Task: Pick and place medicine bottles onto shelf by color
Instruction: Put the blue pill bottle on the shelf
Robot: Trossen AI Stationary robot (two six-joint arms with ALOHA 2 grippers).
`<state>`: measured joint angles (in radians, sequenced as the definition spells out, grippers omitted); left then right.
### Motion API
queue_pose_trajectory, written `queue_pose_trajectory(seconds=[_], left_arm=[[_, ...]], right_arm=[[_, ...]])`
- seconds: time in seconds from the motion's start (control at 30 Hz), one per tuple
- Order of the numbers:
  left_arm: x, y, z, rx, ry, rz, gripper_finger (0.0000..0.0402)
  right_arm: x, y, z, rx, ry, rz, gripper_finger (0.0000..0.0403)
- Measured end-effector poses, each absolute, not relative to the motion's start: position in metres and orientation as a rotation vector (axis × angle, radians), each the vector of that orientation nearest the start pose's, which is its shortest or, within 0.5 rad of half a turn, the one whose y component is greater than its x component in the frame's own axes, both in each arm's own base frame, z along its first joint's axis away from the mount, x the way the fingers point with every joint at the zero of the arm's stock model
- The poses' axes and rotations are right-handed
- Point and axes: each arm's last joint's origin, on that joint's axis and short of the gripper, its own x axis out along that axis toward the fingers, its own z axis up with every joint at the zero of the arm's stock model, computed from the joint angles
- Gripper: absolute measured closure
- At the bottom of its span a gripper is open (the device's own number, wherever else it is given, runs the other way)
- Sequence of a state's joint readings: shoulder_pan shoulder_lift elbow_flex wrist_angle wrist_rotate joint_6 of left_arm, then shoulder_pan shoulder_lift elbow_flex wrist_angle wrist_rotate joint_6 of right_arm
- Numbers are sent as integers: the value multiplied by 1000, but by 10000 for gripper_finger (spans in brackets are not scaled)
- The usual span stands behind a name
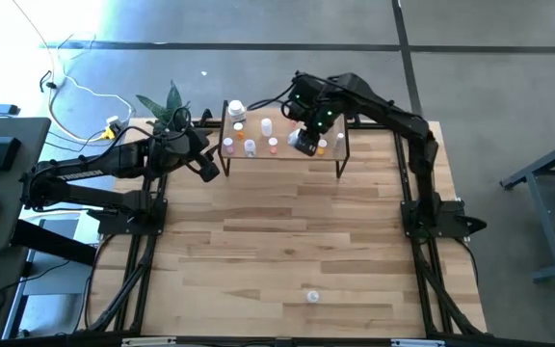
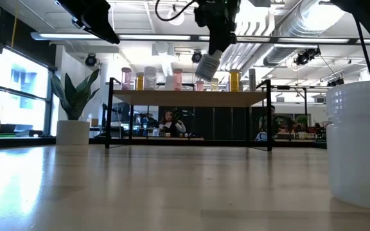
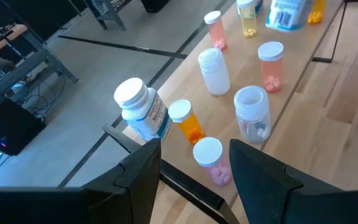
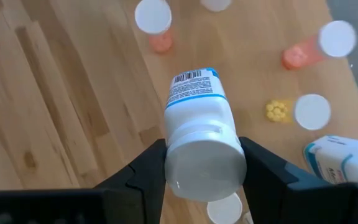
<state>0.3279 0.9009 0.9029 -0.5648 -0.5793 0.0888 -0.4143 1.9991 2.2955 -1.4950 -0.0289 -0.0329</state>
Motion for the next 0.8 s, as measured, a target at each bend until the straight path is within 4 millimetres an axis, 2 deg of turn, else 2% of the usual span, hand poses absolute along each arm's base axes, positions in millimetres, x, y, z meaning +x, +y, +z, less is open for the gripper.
queue_pose_trajectory(seconds=[0.27, 0.5, 0.8], left_arm=[[164, 73, 322, 154, 616, 857, 222], [164, 73, 322, 154, 616, 856, 222], [164, 73, 322, 154, 616, 856, 222]], right_arm=[[353, -154, 372, 193, 1256, -312, 251], [353, -155, 372, 168, 1262, -297, 251], [361, -159, 358, 182, 1295, -288, 251]])
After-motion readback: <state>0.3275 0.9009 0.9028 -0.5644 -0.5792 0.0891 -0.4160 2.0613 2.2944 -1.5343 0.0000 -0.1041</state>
